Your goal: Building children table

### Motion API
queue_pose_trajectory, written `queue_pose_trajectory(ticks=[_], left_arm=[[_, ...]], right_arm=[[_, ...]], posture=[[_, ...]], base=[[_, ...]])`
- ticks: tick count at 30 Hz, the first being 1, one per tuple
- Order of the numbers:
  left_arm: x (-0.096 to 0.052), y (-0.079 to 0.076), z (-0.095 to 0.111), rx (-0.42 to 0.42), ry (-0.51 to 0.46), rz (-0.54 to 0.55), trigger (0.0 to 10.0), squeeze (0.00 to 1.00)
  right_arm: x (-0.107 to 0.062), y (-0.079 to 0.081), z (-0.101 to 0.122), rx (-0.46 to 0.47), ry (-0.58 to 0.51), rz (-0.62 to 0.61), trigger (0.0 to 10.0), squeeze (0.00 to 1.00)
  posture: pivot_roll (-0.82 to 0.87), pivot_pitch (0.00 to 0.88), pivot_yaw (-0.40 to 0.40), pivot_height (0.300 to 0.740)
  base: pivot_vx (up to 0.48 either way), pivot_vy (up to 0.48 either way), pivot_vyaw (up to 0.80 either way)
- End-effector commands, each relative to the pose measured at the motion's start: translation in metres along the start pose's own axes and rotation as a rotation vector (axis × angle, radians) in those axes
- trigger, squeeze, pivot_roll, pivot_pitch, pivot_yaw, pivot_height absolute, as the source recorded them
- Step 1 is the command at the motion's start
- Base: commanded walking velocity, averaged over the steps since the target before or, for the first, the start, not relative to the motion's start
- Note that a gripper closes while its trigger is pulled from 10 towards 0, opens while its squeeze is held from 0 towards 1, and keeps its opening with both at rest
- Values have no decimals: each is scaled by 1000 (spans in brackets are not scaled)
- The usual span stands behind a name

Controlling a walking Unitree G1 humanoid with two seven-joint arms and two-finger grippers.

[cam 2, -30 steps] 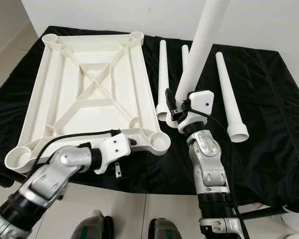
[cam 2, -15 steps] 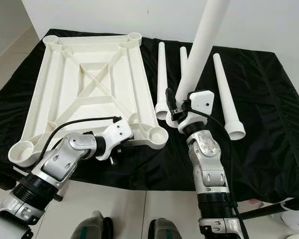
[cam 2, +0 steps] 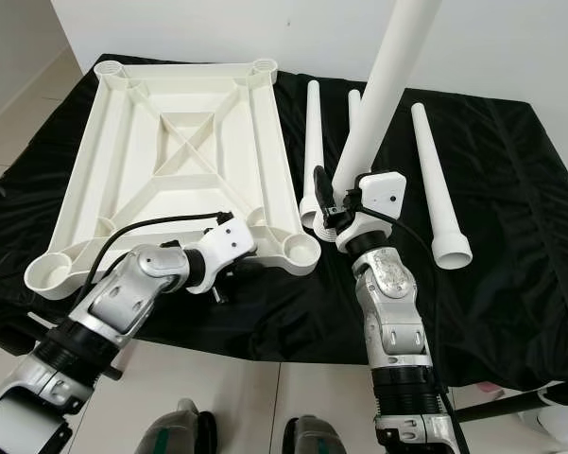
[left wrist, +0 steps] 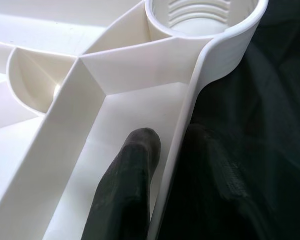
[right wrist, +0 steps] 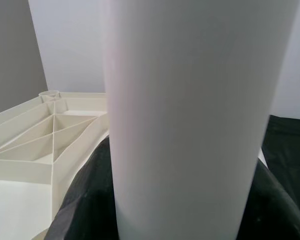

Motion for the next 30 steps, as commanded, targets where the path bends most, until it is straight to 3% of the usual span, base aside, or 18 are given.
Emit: queue_pose_trajectory(ticks=[1, 15, 21, 23, 24, 25, 30], left_arm=[[5, 1, 8, 50, -6, 16, 10000, 0], [3, 7, -2, 65, 25, 33, 10000, 0], [1, 7, -4, 72, 20, 32, 10000, 0], [1, 6, -3, 73, 12, 36, 10000, 0], [1, 6, -3, 73, 12, 36, 10000, 0], [1, 7, -1, 72, 7, 42, 10000, 0], [1, 8, 0, 71, 1, 50, 10000, 0]], right_arm=[[0, -2, 7, -8, -27, -5, 10000, 0], [0, -6, 9, 13, -32, 11, 10000, 0], [1, 0, 9, 32, -27, 103, 10000, 0], [-1, 16, 9, 46, -13, 231, 10000, 0], [-1, 16, 9, 46, -13, 231, 10000, 0], [-3, 28, 11, 49, -12, 309, 10000, 0], [-6, 42, 13, 48, -12, 391, 10000, 0]], posture=[[-17, 38, 11, 740], [-10, 50, -6, 740], [-8, 50, -17, 740], [1, 51, -28, 740], [1, 51, -28, 740], [3, 50, -31, 740], [6, 50, -35, 740]], base=[[0, 0, 0], [0, 0, 0], [0, 0, 0], [0, 0, 0], [0, 0, 0], [0, 0, 0], [0, 0, 0]])
Point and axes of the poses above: a point about 5 cm out from each wrist's last joint towards the gripper, its own x axis pointing out of the wrist towards the gripper, its own z axis along the axis of the wrist's last joint, y = z × x, the point moved 5 cm from there along x, pointing out of the wrist towards the gripper, and after that the axes turned 14 degrees about -x, right-handed, at the moved point
